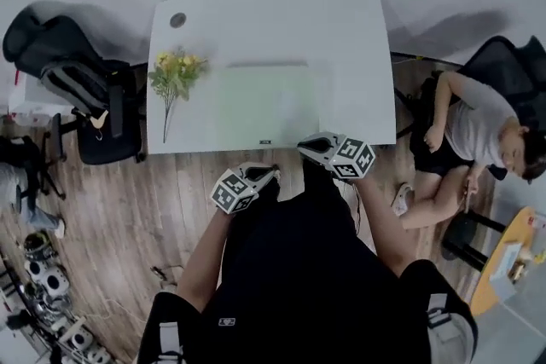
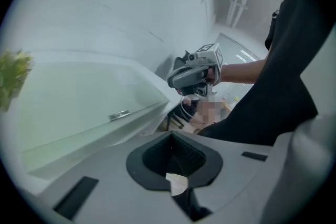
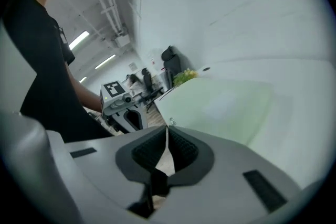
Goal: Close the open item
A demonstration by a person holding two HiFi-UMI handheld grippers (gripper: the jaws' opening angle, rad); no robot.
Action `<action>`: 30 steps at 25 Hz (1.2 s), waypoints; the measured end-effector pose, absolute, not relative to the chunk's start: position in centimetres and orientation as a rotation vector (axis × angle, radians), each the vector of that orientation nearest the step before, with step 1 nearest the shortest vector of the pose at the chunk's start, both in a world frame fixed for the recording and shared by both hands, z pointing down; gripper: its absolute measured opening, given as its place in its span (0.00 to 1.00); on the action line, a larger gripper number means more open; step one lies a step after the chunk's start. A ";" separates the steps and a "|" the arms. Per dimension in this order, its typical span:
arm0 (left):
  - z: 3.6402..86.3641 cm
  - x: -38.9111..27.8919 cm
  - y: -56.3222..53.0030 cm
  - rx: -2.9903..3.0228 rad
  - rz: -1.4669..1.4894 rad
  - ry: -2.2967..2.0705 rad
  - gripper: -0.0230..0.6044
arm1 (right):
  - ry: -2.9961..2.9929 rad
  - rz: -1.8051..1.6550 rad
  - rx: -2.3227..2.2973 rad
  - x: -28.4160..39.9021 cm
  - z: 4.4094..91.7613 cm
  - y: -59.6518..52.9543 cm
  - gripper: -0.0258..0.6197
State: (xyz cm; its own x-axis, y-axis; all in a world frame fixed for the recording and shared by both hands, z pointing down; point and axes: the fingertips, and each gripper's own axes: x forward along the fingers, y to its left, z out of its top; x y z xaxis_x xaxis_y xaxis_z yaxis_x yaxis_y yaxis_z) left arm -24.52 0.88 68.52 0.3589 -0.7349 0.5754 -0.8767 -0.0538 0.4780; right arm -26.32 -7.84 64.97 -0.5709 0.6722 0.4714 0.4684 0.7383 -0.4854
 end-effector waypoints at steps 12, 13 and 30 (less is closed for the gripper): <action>61.7 -11.6 -7.9 2.344 0.370 -0.880 0.05 | -2.531 0.890 0.506 7.4 65.5 -10.5 0.05; 60.9 -9.1 -8.7 2.387 0.379 -0.831 0.05 | -2.535 0.908 0.632 11.3 65.2 -10.1 0.05; 54.0 50.8 1.7 2.778 0.586 0.231 0.05 | -1.954 1.111 2.249 70.6 62.3 23.6 0.05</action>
